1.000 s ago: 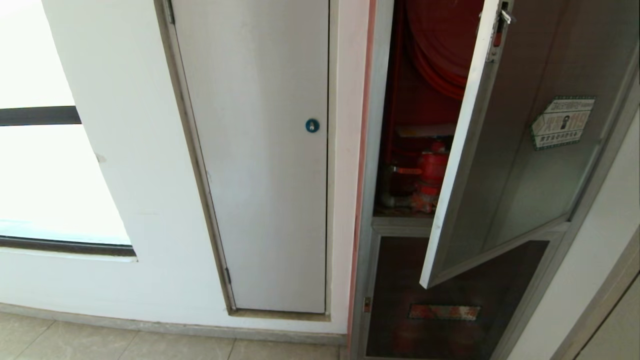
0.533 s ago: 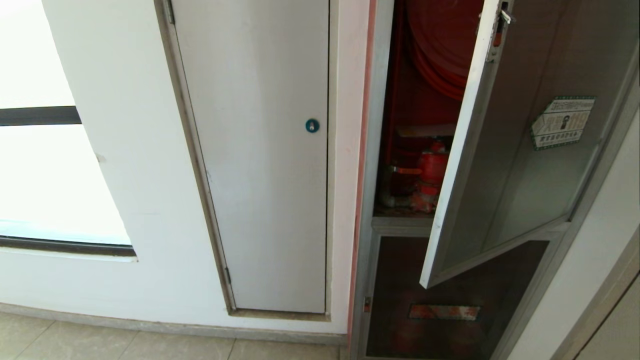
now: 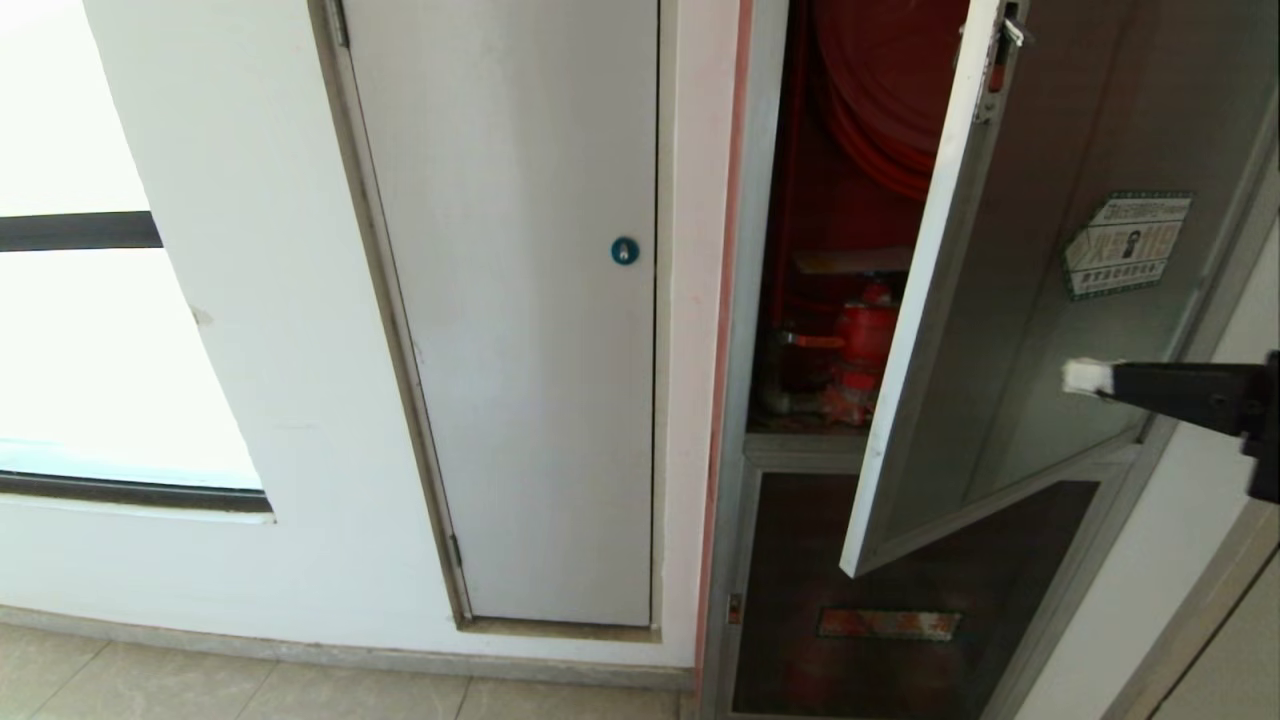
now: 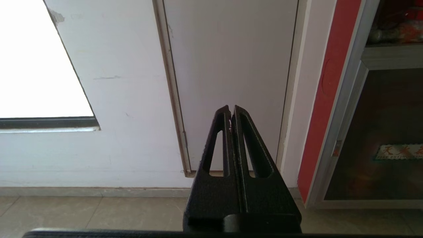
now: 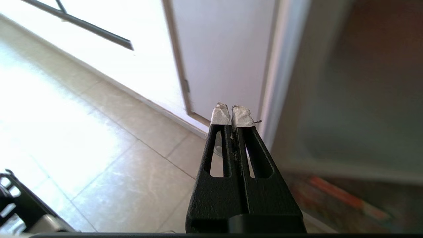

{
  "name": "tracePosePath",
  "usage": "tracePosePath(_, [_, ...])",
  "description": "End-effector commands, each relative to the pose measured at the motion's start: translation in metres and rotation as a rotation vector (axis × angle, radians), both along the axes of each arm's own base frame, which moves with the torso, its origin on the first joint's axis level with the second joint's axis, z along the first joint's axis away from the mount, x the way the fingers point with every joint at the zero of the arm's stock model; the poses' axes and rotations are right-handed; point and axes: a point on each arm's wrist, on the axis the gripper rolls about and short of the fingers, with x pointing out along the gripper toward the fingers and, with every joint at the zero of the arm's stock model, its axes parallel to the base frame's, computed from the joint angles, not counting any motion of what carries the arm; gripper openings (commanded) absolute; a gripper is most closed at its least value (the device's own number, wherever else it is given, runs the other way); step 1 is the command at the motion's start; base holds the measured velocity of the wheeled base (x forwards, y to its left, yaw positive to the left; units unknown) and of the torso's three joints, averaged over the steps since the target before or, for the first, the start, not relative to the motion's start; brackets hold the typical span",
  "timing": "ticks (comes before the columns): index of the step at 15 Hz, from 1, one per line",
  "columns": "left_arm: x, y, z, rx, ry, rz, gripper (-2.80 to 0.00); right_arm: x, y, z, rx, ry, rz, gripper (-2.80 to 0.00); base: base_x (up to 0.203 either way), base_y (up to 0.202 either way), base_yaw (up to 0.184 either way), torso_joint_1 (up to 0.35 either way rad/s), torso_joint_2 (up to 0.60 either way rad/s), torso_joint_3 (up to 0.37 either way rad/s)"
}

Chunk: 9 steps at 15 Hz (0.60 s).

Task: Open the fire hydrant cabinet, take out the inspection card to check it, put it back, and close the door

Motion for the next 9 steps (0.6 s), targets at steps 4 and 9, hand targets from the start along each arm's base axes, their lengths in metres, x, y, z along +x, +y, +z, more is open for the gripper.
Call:
tracePosePath(4, [0.002,0.0,-0.008,0.001,0.027,0.0,-2.8,0.078,0.09,-0.023,-0.017,-0.024,-0.146,-2.8,0.0,0.0,0.0,0.0,0.0,0.0])
tracePosePath(9, [0.002,0.0,-0.008,0.001,0.029,0.0,-2.8,0.095,0.135,-0.028,0.069,-0.2,-0.489,-2.8,0.0,0.0,0.0,0.0,0.0,0.0])
